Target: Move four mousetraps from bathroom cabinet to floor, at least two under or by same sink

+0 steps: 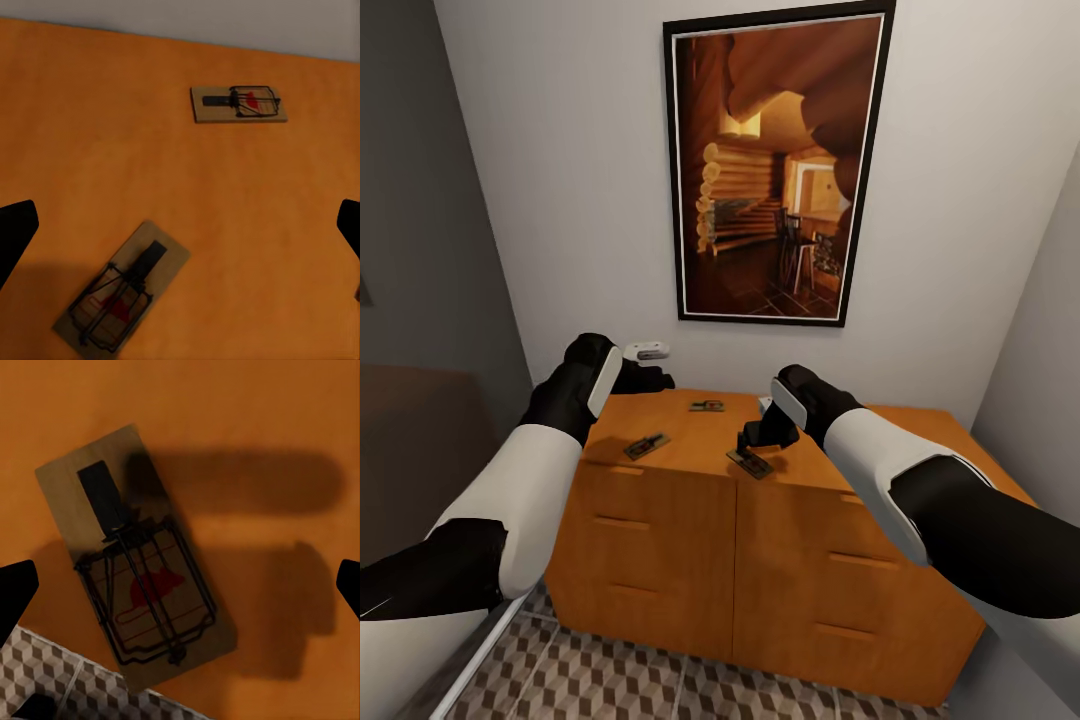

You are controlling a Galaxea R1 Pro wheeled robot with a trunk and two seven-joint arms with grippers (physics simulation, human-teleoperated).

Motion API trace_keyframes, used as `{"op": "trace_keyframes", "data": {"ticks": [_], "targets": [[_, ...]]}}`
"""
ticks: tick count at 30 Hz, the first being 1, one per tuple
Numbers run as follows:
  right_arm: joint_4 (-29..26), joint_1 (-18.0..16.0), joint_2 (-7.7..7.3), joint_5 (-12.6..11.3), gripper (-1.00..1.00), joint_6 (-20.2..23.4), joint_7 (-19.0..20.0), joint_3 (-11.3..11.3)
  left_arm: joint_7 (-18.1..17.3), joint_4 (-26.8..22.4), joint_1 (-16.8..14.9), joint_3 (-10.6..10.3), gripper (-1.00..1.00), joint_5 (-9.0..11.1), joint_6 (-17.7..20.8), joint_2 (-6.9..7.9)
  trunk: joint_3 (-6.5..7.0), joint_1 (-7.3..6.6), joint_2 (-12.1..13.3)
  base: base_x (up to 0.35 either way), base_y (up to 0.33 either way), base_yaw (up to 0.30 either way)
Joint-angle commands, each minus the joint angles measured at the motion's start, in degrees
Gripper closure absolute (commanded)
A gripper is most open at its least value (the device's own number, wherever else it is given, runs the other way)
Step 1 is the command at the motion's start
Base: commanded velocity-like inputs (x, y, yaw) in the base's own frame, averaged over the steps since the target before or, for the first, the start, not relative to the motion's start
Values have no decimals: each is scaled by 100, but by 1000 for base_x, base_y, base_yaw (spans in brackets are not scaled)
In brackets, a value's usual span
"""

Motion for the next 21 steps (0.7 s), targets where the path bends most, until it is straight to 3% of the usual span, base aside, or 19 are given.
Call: {"op": "trace_keyframes", "data": {"ticks": [1,6,21], "targets": [[1,-6,0,-15,-100,16,2,27,14,-4,-4,3,-100,33,23,-1,-25,22,-45,0,0,0],[6,-6,0,-13,-100,16,2,27,14,-4,-4,3,-100,34,23,-2,-115,132,-246,0,0,0],[8,-6,0,-16,-100,16,8,27,14,-4,-5,3,-100,29,23,-2,-115,132,-246,0,0,0]]}}
